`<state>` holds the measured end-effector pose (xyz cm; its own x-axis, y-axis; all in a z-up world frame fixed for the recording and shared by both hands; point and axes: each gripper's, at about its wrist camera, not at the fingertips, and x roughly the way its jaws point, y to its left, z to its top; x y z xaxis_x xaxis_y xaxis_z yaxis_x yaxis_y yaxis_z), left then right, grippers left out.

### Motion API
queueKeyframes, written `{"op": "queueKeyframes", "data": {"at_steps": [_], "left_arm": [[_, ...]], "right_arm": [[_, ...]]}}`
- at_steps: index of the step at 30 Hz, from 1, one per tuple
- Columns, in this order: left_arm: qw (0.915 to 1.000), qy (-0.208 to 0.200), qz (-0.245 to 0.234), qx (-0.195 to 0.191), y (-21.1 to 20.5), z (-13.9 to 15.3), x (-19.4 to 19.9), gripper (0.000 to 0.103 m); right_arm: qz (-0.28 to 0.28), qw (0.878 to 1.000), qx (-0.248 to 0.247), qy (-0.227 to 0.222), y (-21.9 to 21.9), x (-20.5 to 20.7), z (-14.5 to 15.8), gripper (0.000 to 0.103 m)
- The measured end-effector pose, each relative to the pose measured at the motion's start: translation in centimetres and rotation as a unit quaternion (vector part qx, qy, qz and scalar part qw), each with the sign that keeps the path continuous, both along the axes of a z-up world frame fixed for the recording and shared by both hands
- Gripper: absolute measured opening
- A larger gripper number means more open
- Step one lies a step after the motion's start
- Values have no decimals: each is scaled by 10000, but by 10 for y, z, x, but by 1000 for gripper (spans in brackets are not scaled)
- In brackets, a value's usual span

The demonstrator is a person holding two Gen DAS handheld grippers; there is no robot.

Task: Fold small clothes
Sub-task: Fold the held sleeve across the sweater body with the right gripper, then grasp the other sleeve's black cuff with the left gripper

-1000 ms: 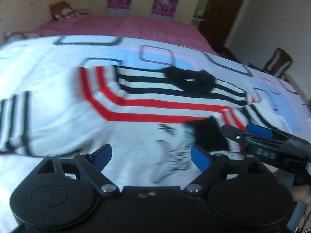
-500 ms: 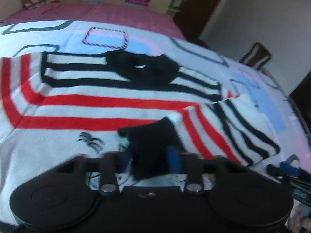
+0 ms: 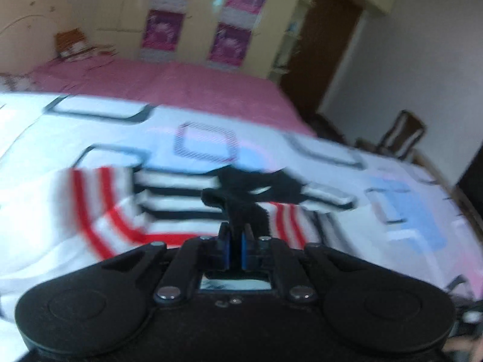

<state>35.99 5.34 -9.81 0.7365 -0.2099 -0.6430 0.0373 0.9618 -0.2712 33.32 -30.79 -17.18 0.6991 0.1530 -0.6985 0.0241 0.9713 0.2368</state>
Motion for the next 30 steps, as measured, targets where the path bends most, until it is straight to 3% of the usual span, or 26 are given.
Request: {"op": "queueKeyframes", "data": {"at_steps": [2,4,8,12,13,14,15,16,21,30], "left_arm": [[9995,287,100,16,7,-18,-1,4],[9987,493,86,117,4,-36,-2,4],[9973,645,67,344,2,-55,0,5],[9968,487,232,583,3,-42,-2,25],[9971,344,282,618,3,-35,-5,28],[9975,245,293,593,3,-30,-7,31],[9979,177,289,560,2,-26,-8,38],[9982,126,264,528,0,-22,-7,41],[9987,109,0,496,-23,-22,6,48],[9950,737,74,666,-33,-57,30,49]], "right_arm": [[-88,9999,-1,-129,-2,-5,3,17],[-122,9998,-73,140,-4,-3,-7,17],[30,9996,-115,260,-9,-6,-5,17],[1,9999,35,103,-23,-16,15,18],[-34,10000,64,-13,-26,-17,21,21],[-71,9999,45,-86,-28,-15,26,32],[-89,9999,34,-141,-30,-9,29,51],[-103,9998,19,-188,-31,-1,30,55],[33,9998,152,-95,-27,53,24,55],[199,9997,62,116,-14,129,-3,52]]}}
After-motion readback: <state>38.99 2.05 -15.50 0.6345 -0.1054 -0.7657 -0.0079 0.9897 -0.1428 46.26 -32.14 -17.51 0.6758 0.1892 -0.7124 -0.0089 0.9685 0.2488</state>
